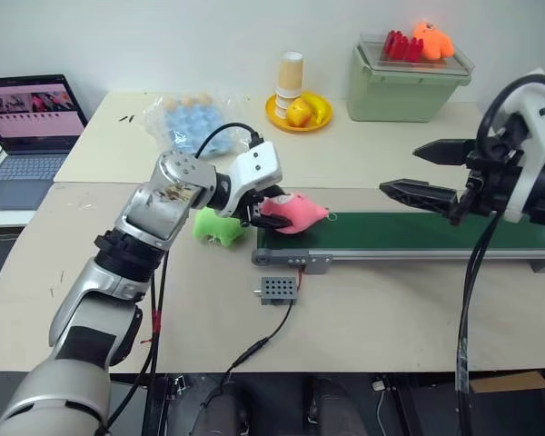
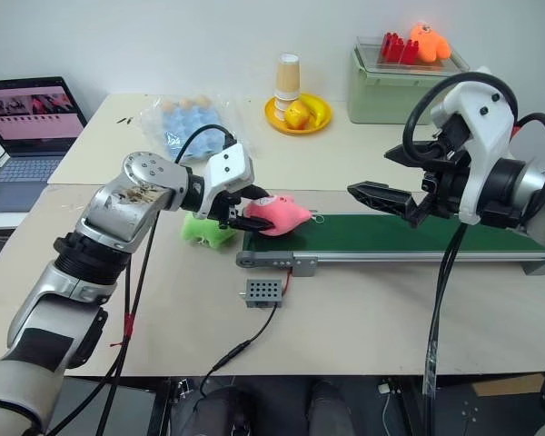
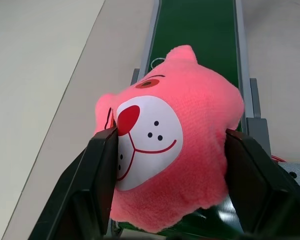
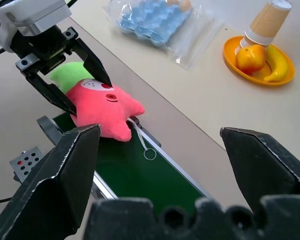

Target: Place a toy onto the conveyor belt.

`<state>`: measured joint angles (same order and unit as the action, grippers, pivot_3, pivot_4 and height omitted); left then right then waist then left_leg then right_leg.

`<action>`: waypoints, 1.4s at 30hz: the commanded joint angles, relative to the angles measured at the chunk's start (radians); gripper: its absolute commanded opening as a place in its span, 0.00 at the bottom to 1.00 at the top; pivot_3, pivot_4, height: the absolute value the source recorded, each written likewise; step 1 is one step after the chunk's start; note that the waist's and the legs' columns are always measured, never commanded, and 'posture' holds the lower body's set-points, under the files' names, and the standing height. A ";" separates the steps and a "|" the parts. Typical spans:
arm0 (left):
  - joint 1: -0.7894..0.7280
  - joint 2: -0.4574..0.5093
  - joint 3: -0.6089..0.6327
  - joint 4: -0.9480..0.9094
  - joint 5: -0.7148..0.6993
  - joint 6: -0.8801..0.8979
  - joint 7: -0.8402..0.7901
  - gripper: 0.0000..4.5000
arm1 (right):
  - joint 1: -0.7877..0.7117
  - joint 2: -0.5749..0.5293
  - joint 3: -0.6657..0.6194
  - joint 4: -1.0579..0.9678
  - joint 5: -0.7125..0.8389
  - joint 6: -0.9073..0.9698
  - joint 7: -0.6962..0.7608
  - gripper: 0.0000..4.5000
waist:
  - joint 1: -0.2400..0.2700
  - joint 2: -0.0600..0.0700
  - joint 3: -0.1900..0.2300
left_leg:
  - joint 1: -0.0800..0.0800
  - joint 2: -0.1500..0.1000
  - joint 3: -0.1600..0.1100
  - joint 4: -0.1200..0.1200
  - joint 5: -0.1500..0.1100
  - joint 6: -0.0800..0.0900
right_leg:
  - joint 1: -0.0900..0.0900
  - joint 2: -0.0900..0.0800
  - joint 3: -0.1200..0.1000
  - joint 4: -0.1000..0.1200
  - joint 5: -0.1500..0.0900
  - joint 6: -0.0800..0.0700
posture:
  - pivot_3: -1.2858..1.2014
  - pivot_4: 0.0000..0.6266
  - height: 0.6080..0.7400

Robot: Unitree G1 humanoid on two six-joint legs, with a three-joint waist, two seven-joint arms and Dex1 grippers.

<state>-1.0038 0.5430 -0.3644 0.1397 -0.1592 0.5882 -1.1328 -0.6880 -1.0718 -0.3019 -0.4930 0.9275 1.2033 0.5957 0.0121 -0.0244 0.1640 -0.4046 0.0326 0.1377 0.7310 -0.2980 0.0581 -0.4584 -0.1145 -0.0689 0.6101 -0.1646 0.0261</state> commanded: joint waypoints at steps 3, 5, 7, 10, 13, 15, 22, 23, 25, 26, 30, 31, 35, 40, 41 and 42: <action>0.004 -0.012 0.032 -0.018 -0.022 0.022 -0.014 0.87 | -0.001 -0.044 -0.007 -0.007 -0.010 -0.026 0.037 1.00 | 0.000 0.000 0.000 | 0.000 0.000 0.000 0.000 0.000 0.000 | 0.000 0.000 0.000 0.000 0.000 0.000 | 0.52 0.24 0.96; 0.019 -0.012 0.032 -0.036 -0.023 0.029 -0.012 0.99 | -0.011 -0.046 -0.001 -0.004 -0.010 -0.025 0.041 1.00 | 0.000 0.000 0.000 | 0.000 0.000 0.000 0.000 0.000 0.000 | 0.000 0.000 0.000 0.000 0.000 0.000 | 0.52 0.24 0.96; 0.038 -0.012 0.031 -0.058 -0.021 0.037 -0.008 0.99 | -0.022 -0.048 0.003 -0.001 -0.009 -0.025 0.044 1.00 | 0.000 0.000 0.000 | 0.000 0.000 0.000 0.000 0.000 0.000 | 0.000 0.000 0.000 0.000 0.000 0.000 | 0.52 0.24 0.96; 0.058 -0.007 0.030 -0.082 -0.014 0.038 -0.007 0.99 | -0.027 -0.050 0.002 -0.003 -0.008 -0.023 0.044 1.00 | -0.001 0.000 0.000 | 0.000 0.001 0.000 0.000 0.000 0.000 | 0.000 0.000 0.000 0.000 0.000 0.000 | 0.52 0.24 0.96; 0.052 -0.008 0.045 -0.092 -0.029 0.068 -0.013 0.99 | -0.027 -0.053 0.002 -0.004 -0.008 -0.025 0.047 1.00 | 0.000 0.000 0.000 | 0.000 0.001 0.000 0.000 0.000 0.000 | 0.000 0.000 0.000 0.000 0.000 0.000 | 0.52 0.24 0.96; 0.016 -0.017 0.081 -0.080 -0.055 0.111 -0.006 0.99 | -0.027 -0.055 0.006 0.002 -0.014 -0.031 0.052 1.00 | 0.001 0.000 0.000 | 0.000 0.001 0.000 0.000 0.000 0.000 | 0.000 0.000 0.000 0.000 0.000 0.000 | 0.52 0.24 0.96; -0.114 0.007 0.197 -0.049 -0.121 0.227 0.026 0.99 | -0.029 -0.067 0.011 0.011 -0.018 -0.036 0.078 1.00 | 0.000 0.000 0.000 | 0.000 0.000 0.000 0.001 0.000 0.001 | 0.000 0.000 0.000 0.000 0.000 0.000 | 0.52 0.24 0.96; -0.126 0.021 0.214 -0.045 -0.124 0.238 0.032 0.99 | -0.027 -0.071 0.013 0.014 -0.020 -0.039 0.089 1.00 | -0.001 0.000 0.000 | 0.000 0.000 0.000 0.000 0.000 0.001 | 0.000 0.000 0.000 0.000 0.000 0.000 | 0.52 0.24 0.96; -0.136 0.060 0.233 -0.031 -0.118 0.240 0.040 0.99 | -0.020 -0.083 0.021 0.020 -0.026 -0.054 0.122 1.00 | -0.005 0.000 0.000 | 0.000 0.001 0.000 0.000 0.000 0.001 | 0.000 0.000 0.000 0.000 0.000 0.000 | 0.52 0.24 0.96; -0.130 0.087 0.237 -0.021 -0.107 0.228 0.042 0.99 | -0.016 -0.091 0.027 0.022 -0.028 -0.064 0.144 1.00 | -0.007 0.000 0.000 | 0.000 0.001 0.000 0.000 0.000 0.001 | 0.000 0.000 0.000 0.000 0.000 0.000 | 0.52 0.24 0.96; -0.082 0.178 0.232 0.022 -0.057 0.193 0.074 0.99 | -0.017 -0.102 0.047 0.041 -0.025 -0.095 0.217 1.00 | -0.010 0.000 0.000 | 0.001 0.001 0.000 0.000 0.000 0.000 | 0.000 0.000 0.000 0.000 0.000 0.000 | 0.52 0.24 0.96; -0.076 0.187 0.231 0.029 -0.047 0.196 0.091 0.99 | -0.022 -0.101 0.053 0.047 -0.026 -0.098 0.227 1.00 | -0.009 0.000 0.000 | 0.002 0.001 0.000 0.000 0.000 0.000 | 0.000 0.000 0.001 0.000 0.000 0.001 | 0.52 0.24 0.96; -0.011 0.177 0.260 0.002 -0.052 0.265 0.174 0.99 | -0.067 -0.083 0.114 0.073 -0.054 -0.130 0.259 1.00 | -0.004 0.000 0.000 | 0.001 0.001 0.000 0.001 0.000 0.000 | 0.000 0.000 0.001 0.000 0.000 0.001 | 0.52 0.24 0.96; 0.047 0.089 0.262 0.065 -0.052 0.275 0.264 0.99 | -0.110 -0.053 0.161 0.094 -0.079 -0.142 0.259 1.00 | 0.004 0.000 0.000 | -0.001 0.000 0.000 0.000 0.000 0.000 | 0.000 0.000 -0.001 0.000 0.000 0.001 | 0.52 0.24 0.96; 0.039 0.068 0.258 0.110 -0.039 0.263 0.288 0.99 | -0.113 -0.047 0.168 0.096 -0.085 -0.143 0.258 1.00 | 0.006 0.000 0.000 | -0.001 0.000 0.000 0.001 0.000 0.000 | 0.000 0.000 -0.001 0.001 0.000 0.001 | 0.52 0.24 0.96; 0.034 0.051 0.255 0.148 -0.029 0.255 0.306 0.99 | -0.116 -0.043 0.172 0.096 -0.089 -0.142 0.257 1.00 | 0.006 0.000 0.000 | -0.002 0.000 0.000 0.001 0.000 0.000 | 0.000 0.000 -0.001 0.000 0.000 0.001 | 0.52 0.24 0.96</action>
<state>-0.9389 0.6040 -0.1280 0.2382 -0.2073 0.8565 -0.8716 -0.7784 -1.1117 -0.1166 -0.3956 0.8498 1.0851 0.8515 0.0183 -0.0249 0.1643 -0.4068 0.0321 0.1378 0.7326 -0.2982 0.0585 -0.4583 -0.1145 -0.0703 0.6103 -0.1640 0.0276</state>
